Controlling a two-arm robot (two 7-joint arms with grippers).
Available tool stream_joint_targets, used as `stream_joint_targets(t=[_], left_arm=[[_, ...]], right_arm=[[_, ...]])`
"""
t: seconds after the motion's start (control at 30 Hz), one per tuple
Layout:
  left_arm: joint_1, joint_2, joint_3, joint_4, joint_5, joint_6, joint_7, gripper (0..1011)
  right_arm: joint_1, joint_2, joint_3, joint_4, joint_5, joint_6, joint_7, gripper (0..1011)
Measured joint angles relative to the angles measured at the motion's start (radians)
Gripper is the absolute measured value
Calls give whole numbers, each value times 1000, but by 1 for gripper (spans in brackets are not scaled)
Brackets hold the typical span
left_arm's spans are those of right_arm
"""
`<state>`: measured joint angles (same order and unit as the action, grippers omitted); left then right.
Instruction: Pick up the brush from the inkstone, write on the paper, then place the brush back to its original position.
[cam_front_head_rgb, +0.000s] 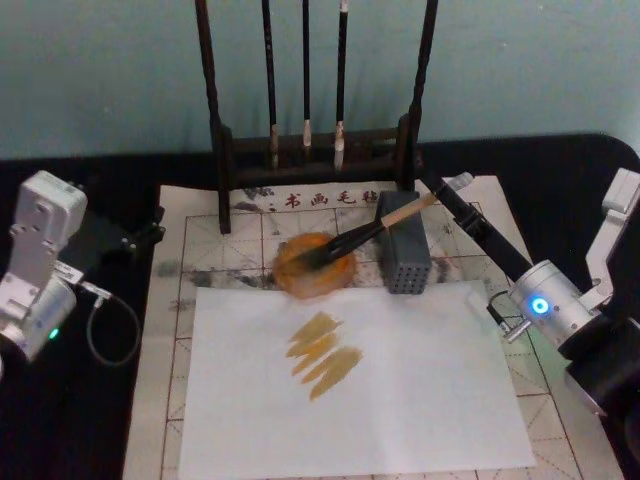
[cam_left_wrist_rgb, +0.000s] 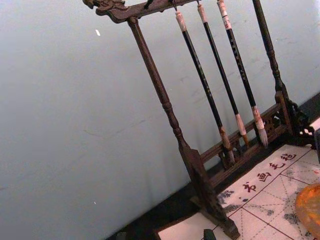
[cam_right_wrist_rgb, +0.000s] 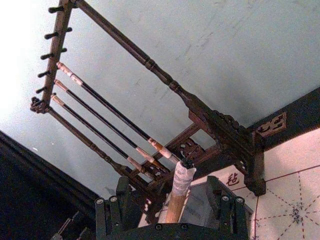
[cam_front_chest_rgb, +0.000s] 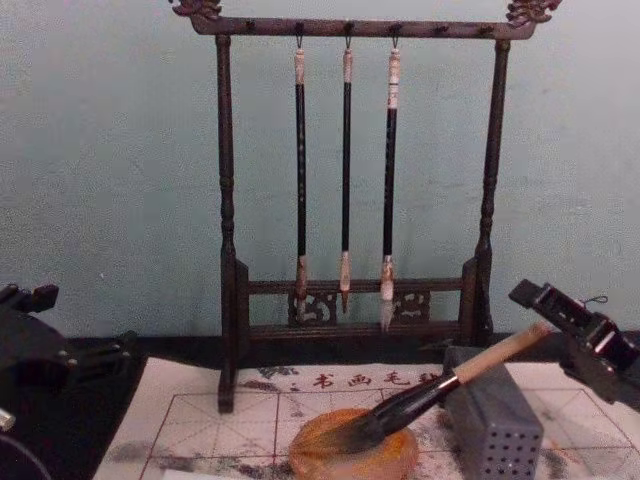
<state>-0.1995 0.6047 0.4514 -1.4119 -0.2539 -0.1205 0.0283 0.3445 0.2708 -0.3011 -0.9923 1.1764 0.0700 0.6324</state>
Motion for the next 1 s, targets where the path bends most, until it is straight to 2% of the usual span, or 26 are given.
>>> stream_joint_targets(t=[0.83,1.0], left_arm=[[0,0,0,0,0,0,0,1001],[0,0,0,0,0,0,0,1001]], right_arm=[[-1,0,1,-1,-3,-2,-2,999],[-1,0,1,-1,-3,-2,-2,919]])
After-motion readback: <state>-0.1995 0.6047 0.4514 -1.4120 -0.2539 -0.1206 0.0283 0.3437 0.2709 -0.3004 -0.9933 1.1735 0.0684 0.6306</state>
